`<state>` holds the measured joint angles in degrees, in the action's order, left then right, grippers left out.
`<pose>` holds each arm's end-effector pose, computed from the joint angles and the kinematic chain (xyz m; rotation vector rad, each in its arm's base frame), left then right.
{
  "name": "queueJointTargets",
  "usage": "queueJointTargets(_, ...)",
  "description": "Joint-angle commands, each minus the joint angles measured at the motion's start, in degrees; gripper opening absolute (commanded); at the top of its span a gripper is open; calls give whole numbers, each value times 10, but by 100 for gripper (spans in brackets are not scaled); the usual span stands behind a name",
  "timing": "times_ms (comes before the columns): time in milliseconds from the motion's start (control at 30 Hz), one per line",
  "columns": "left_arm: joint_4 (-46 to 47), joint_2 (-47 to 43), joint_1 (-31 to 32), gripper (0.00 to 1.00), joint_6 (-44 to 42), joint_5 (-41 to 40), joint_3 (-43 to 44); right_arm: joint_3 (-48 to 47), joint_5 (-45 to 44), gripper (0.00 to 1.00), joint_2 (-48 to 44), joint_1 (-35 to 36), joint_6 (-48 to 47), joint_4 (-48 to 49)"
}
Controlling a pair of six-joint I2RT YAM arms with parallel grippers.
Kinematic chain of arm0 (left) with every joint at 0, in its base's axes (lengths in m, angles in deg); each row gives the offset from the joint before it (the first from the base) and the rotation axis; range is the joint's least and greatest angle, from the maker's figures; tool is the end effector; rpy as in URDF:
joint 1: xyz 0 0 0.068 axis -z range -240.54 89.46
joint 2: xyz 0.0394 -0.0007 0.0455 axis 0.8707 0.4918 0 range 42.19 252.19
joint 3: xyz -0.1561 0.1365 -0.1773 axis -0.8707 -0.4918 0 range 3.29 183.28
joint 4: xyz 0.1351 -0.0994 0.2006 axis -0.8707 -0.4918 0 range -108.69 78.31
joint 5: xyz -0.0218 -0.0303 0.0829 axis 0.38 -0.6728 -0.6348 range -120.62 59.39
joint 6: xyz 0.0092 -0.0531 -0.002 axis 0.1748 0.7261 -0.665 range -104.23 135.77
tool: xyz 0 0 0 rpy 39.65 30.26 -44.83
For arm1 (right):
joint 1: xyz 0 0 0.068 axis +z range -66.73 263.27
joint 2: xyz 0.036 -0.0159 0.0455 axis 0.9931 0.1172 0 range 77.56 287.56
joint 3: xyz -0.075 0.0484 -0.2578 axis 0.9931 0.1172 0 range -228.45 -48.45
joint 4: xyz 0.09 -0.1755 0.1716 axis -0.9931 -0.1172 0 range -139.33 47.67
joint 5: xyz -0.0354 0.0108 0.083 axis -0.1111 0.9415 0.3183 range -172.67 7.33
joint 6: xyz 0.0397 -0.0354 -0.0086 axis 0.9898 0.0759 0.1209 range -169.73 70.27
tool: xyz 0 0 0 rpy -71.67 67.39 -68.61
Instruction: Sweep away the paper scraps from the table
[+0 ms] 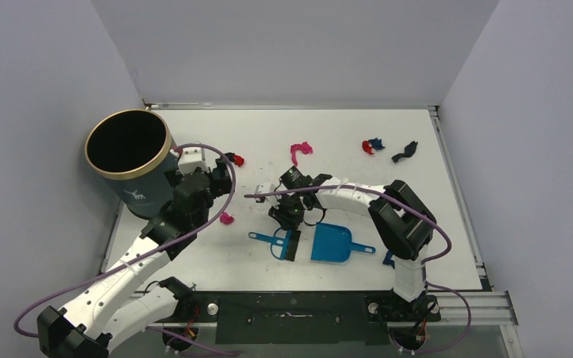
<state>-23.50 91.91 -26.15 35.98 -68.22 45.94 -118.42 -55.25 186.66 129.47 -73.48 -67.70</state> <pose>0.1745 -0.0930 0.3113 -0.2101 1.8181 -0.0450 0.2510 0.2854 0.1597 -1.6694 2.1263 0.7648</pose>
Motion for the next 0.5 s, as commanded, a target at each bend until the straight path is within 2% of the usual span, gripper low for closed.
queueJointTargets(0,27,-9,-6,97,6,4,3,4,2,23,1,6,-10,-3)
queueJointTargets(133,26,-11,-9,97,8,4,2,-6,20,16,5,-8,13,-10)
queueJointTargets(300,27,-15,-11,97,9,6,1,-32,83,6,5,-85,66,-10)
queueJointTargets(467,32,-12,-12,97,8,18,-1,-17,122,5,-22,-146,102,8)
